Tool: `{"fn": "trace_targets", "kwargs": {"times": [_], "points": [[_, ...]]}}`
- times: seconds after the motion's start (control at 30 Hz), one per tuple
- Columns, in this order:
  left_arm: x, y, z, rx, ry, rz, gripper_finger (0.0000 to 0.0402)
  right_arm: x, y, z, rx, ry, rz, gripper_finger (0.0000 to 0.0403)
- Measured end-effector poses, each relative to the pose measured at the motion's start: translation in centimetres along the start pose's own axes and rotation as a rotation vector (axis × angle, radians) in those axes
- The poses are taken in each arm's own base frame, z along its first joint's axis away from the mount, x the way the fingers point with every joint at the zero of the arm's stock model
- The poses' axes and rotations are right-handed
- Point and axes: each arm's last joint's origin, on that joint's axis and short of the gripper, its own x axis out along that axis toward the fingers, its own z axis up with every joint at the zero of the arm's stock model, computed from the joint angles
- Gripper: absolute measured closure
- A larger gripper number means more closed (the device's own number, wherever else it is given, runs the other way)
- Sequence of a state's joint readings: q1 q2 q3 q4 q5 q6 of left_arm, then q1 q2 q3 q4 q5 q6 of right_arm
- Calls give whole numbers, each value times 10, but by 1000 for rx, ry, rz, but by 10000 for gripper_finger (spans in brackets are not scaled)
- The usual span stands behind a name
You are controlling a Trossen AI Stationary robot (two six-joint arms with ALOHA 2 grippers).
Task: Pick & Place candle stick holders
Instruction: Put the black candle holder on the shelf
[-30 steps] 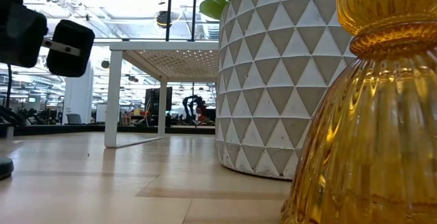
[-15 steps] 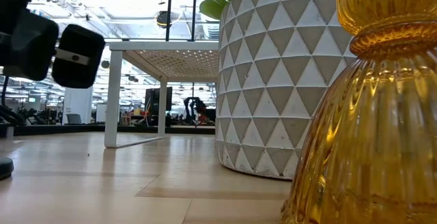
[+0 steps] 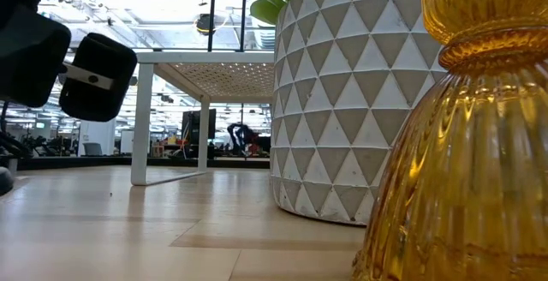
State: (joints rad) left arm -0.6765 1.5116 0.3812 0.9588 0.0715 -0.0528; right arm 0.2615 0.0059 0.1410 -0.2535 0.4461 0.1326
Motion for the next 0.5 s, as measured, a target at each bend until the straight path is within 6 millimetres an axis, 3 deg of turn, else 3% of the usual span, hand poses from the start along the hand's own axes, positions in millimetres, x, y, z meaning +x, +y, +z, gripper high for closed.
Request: {"fn": "trace_targets", "kwargs": {"times": [0.3,0.5], "points": [[-6,12,9,-4,-28,49,306,0,0,0,0,0,0,403],[-15,23,7,-24,87,100,327,0,0,0,0,0,0,403]]}}
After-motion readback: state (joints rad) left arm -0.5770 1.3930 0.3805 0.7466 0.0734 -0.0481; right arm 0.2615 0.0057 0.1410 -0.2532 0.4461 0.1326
